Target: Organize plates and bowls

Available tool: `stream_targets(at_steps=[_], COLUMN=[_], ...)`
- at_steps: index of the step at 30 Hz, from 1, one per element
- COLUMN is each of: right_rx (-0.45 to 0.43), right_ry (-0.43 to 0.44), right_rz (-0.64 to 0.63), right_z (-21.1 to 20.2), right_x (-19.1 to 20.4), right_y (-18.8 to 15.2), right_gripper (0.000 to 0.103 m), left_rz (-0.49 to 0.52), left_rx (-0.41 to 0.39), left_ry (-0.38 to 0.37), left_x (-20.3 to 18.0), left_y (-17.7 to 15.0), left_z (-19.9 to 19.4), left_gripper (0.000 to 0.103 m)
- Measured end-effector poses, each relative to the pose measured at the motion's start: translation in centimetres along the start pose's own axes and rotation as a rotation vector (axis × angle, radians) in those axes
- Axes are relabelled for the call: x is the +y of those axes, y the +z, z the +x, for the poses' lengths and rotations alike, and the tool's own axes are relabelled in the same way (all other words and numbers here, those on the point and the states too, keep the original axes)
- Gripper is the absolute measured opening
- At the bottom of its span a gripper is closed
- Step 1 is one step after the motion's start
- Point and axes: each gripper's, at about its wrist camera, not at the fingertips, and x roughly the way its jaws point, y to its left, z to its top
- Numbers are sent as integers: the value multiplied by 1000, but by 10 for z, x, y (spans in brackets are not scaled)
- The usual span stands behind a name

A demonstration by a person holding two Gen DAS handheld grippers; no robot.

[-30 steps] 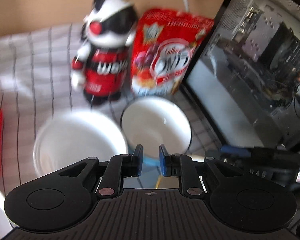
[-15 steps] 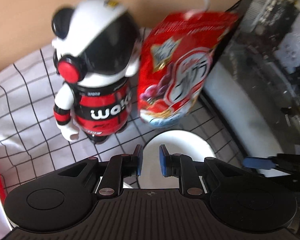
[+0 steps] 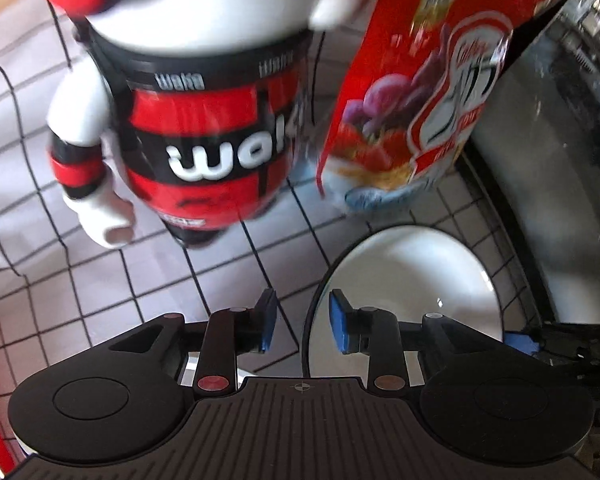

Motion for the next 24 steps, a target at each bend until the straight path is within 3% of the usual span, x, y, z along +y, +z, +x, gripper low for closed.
stream_targets(at_steps=[9,18,24], right_rx=[78,79,48], right_ry=[22,38,52], right_rz=[-3,6,18], right_z=[26,32,19], right_x=[9,6,5], right_y=[-2,-6,-2], right_gripper=[42,38,38], left_rz=[27,10,-16], left_rx=[43,164,142], left_ry=[-48,-52,-33], left_x=[-9,-9,-10], left_y=[6,5,5], left_z=[20,40,28], left_gripper=[28,27,28])
